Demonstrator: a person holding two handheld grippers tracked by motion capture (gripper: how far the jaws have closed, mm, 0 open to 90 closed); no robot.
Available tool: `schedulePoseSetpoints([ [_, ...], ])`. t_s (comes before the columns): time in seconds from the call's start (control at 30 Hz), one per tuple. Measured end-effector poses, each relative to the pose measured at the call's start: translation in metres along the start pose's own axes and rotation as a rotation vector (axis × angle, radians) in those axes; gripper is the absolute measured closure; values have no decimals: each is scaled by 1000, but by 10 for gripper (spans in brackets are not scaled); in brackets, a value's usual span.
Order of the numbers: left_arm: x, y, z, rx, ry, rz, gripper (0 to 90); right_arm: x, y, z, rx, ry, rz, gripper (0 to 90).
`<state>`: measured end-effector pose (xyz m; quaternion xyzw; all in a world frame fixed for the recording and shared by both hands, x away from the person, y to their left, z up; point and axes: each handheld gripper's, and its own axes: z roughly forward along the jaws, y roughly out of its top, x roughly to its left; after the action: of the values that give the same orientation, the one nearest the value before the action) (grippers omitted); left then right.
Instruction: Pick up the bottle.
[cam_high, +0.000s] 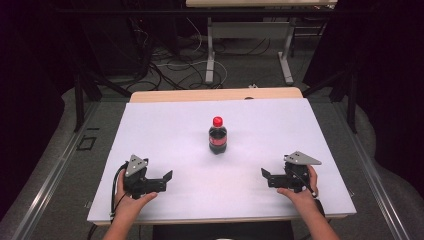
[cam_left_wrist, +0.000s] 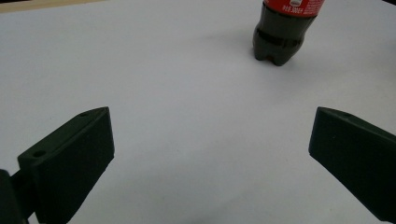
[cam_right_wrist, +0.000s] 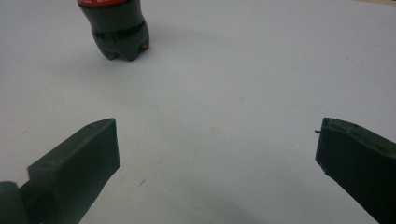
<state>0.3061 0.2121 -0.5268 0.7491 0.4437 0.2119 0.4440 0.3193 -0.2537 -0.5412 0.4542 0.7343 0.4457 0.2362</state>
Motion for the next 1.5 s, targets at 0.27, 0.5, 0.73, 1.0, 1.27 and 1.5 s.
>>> schedulePoseSetpoints([
  [0.27,-2,0,2,2,-3,-8,3,1,-1,0,7,-10,-12,0],
  [0.5,-10,3,12,12,-26,-12,3,2,-1,2,-1,-15,4,0],
  [0.73,-24,27,30,-6,-61,19,4,0,-2,4,6,-11,2,0],
  [1.0,-41,62,53,-34,-105,32,17,0,-2,3,2,-18,2,0],
  [1.27,-54,85,79,-40,-126,40,56,-1,-2,3,1,-15,3,0],
  [1.5,-58,95,102,-28,-158,39,58,-1,-2,2,0,-15,3,0],
])
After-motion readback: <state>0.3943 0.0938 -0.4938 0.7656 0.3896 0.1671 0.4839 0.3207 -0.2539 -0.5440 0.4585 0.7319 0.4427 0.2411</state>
